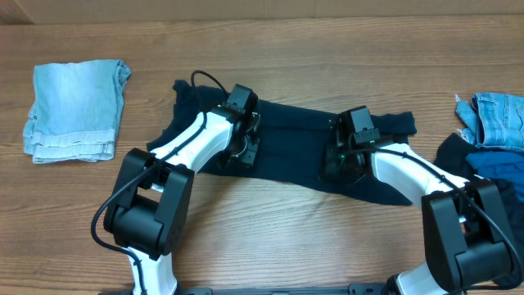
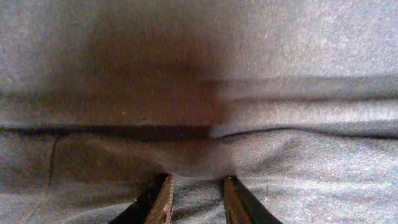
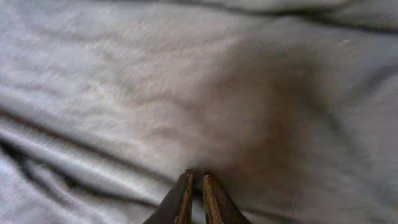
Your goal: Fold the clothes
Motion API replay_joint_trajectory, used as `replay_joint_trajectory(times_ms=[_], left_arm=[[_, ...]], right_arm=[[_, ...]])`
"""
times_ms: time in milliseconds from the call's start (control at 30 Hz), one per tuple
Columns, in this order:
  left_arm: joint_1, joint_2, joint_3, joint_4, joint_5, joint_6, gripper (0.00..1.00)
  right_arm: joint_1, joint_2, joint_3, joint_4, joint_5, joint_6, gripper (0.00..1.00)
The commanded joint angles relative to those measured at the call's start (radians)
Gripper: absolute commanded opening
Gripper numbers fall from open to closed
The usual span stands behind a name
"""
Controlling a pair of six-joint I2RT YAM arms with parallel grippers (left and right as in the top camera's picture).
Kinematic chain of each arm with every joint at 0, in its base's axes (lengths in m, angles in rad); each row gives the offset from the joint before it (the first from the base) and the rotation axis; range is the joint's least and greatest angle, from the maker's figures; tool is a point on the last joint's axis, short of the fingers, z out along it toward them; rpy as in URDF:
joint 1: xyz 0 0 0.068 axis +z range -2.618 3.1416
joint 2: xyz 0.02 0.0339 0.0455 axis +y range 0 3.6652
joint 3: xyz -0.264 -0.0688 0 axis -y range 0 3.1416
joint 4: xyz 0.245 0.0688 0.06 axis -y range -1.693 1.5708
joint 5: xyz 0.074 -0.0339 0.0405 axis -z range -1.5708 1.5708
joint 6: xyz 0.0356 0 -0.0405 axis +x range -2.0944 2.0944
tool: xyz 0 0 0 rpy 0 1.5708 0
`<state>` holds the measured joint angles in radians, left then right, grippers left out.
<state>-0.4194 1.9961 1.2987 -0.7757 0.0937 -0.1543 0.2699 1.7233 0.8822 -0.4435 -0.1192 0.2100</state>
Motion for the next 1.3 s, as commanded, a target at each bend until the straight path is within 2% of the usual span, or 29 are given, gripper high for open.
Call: replay_joint_trajectory(times_ms=[0, 100, 167, 267, 533, 700, 867, 1033, 1133, 1233, 1267], left_arm=[[-0.006, 0.051, -0.053, -0.054, -0.051, -0.003, 0.31], [-0.005, 0.051, -0.053, -0.073, -0.082, -0.003, 0.29], [-0.005, 0.051, -0.053, -0.073, -0.082, -0.003, 0.29], [-0.006, 0.051, -0.053, -0.082, -0.084, 0.002, 0.29], [-0.006, 0.051, -0.053, -0.053, -0.085, -0.001, 0.33], [-0.005, 0.051, -0.053, -0.031, -0.058, -0.011, 0.32], [-0.006, 0.051, -0.053, -0.037, -0.055, -0.011, 0.32], [-0.005, 0.051, -0.053, -0.063, -0.053, -0.010, 0.31], [-0.005, 0.051, -0.053, -0.064, -0.080, -0.010, 0.31], [-0.005, 0.051, -0.053, -0.062, -0.083, -0.010, 0.32], [-0.005, 0.051, -0.053, -0.059, -0.084, -0.010, 0.32]], right_arm=[[-0.015, -0.006, -0.006, 0.028, 0.104, 0.007, 0.11], [-0.071, -0.006, -0.006, 0.050, 0.099, 0.011, 0.10], [-0.100, -0.006, 0.003, 0.052, 0.080, 0.009, 0.06], [-0.100, -0.055, 0.086, -0.059, -0.082, -0.001, 0.07], [-0.069, -0.148, 0.081, -0.277, -0.243, -0.040, 0.12], [0.034, -0.103, -0.014, -0.117, -0.195, -0.038, 0.08], [0.044, 0.068, -0.014, -0.002, -0.135, -0.034, 0.06], [0.041, 0.085, -0.013, 0.080, 0.019, 0.034, 0.05], [0.040, 0.085, -0.012, 0.084, 0.120, 0.056, 0.05], [0.020, 0.085, -0.006, 0.097, 0.125, 0.056, 0.05], [0.018, 0.079, 0.024, 0.049, 0.103, 0.051, 0.08]])
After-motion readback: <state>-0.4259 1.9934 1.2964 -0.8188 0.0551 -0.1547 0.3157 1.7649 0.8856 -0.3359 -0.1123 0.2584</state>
